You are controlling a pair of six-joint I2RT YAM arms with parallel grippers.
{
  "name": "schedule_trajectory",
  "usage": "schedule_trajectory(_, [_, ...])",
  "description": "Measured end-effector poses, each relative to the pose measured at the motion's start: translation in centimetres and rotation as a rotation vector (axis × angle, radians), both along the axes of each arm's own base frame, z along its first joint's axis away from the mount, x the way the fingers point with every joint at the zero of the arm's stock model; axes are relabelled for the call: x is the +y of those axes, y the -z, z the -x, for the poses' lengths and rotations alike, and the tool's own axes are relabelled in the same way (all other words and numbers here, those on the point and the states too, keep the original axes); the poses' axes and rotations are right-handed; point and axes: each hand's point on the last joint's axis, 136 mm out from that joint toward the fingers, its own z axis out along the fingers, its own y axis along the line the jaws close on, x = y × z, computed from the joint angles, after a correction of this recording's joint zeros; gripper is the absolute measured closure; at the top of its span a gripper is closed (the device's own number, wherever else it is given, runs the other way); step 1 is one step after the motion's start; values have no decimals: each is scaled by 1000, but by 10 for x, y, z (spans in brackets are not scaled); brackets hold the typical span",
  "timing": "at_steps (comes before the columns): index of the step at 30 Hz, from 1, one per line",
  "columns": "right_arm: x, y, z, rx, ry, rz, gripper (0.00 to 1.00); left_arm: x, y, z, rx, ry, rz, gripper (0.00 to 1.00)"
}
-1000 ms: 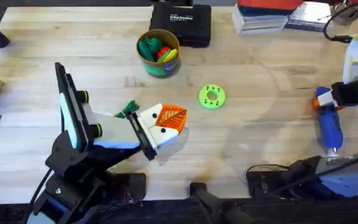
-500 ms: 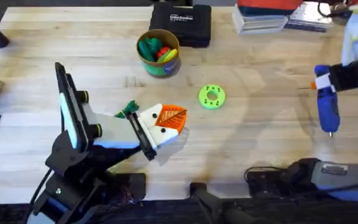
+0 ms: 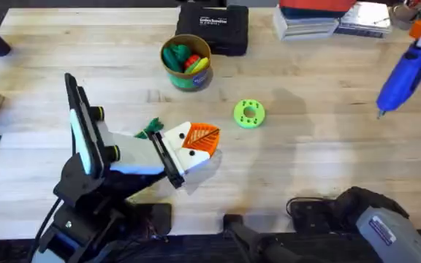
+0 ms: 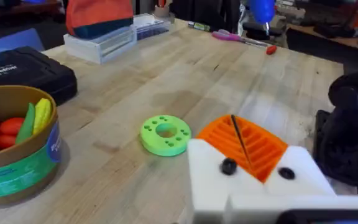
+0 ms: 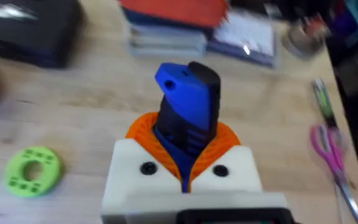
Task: Pick up the gripper from the table and insert it into the empty holder that is missing its gripper. Then pick up a screw, insert it into the mounting hole, and use the screwdriver to tighten it. Finally, clean up the table by picking up the vegetable and placing it into the bucket.
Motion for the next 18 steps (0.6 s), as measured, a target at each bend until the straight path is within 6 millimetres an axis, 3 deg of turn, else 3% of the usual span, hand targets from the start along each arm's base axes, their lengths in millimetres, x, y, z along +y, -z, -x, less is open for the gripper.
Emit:
schedule_trajectory(7, [73,-47,6,-273,-236,-67,973,0,0,0,0,0,0,989])
schedule_trajectory(14, [142,-49,4,-513,-459,-273,973,0,0,0,0,0,0,989])
schedule_trajectory(15, [177,-55,12,-585,-588,-360,973,0,0,0,0,0,0,989])
schedule_trajectory(18, [210,-63,26,-612,-715,-434,973,0,0,0,0,0,0,989])
